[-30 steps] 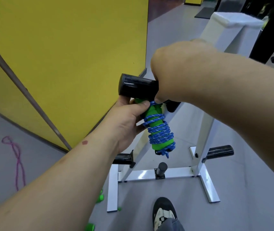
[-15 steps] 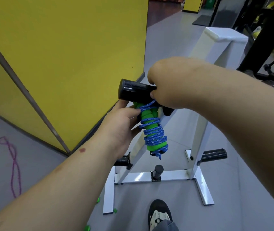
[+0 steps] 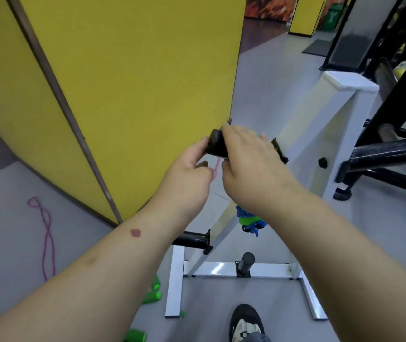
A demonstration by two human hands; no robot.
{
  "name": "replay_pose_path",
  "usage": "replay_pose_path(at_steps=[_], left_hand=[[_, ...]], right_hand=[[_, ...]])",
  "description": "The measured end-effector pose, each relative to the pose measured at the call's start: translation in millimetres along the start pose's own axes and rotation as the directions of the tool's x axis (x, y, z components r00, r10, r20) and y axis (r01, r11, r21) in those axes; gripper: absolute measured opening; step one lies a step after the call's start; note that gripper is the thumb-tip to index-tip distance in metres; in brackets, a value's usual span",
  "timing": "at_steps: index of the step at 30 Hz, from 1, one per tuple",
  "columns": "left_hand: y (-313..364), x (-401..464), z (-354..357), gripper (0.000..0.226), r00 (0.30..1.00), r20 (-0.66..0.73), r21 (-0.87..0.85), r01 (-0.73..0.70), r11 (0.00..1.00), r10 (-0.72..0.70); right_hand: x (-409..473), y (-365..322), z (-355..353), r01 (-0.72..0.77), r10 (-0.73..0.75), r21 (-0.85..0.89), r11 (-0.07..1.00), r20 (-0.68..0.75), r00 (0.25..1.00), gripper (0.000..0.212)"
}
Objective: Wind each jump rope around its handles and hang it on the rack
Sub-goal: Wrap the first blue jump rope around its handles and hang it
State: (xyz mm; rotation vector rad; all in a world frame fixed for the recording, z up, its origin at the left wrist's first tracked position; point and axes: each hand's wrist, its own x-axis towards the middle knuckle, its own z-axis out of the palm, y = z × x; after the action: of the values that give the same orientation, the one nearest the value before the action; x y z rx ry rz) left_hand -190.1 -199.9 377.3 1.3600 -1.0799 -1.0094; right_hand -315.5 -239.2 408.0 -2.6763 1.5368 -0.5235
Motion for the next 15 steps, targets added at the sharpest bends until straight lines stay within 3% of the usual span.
replay_pose_path(at_steps=[3,7,15], left_hand=[[5.1,-18.1,-20.4,0.067,0.999,0.014,0.153,-0.044,0.987,0.042],[4.9,-46.4,-62.0,0.067,0.991,-0.019,0.421,-0.112,0.9,0.132],[-12.2,-135.5,-153.4,0.07,0.969,-0.204,0.734,0.058,0.677,0.137]], right_hand=[[-2.7,-16.9,7.2,0.012,-0.012,-0.021,1.0,-0.003,1.0,0.066],[-11.2,-43.8,14.4,0.096,-0.095,0.023,0.995,-0.027,0.995,0.068],[-58.6,-130.7,50.2,0.261,-0.278,0.161,0.952,0.097,0.956,0.067]])
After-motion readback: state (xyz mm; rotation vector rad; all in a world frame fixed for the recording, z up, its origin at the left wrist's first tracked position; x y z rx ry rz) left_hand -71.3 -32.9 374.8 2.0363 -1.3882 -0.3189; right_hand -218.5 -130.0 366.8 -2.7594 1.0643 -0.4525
